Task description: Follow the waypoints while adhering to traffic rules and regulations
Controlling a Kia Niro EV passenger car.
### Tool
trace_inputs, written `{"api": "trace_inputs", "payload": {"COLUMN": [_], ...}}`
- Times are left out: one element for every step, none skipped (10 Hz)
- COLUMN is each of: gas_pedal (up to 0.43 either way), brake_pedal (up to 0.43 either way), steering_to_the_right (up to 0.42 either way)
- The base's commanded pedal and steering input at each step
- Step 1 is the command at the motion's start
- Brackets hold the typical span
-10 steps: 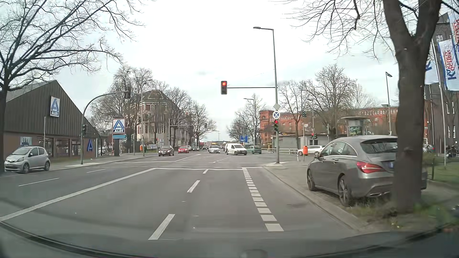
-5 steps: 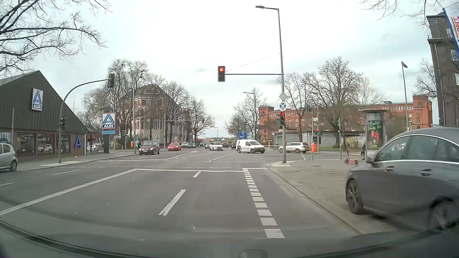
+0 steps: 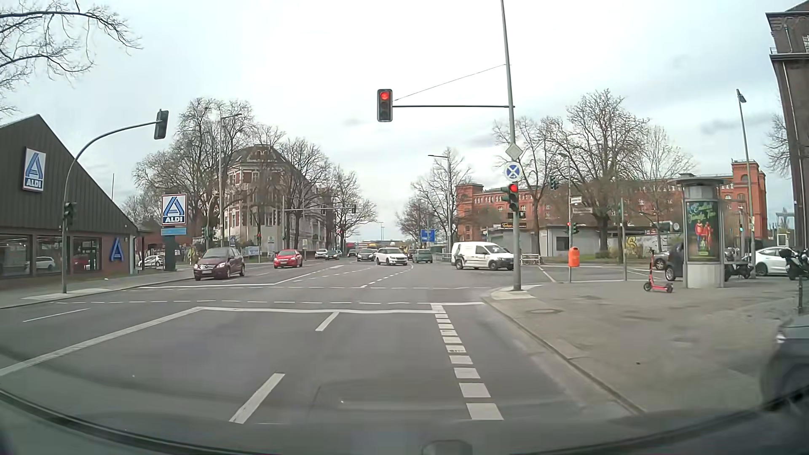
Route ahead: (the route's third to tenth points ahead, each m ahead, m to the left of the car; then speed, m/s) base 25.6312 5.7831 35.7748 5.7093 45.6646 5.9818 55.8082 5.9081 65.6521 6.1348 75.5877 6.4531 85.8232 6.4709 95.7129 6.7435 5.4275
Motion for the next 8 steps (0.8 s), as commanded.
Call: {"api": "trace_inputs", "payload": {"gas_pedal": [0.000, 0.000, 0.000, 0.000, 0.000, 0.000, 0.000, 0.000], "brake_pedal": [0.220, 0.220, 0.226, 0.226, 0.226, 0.232, 0.238, 0.244], "steering_to_the_right": [0.003, 0.003, 0.003, 0.003, 0.003, 0.003, 0.004, 0.004]}}
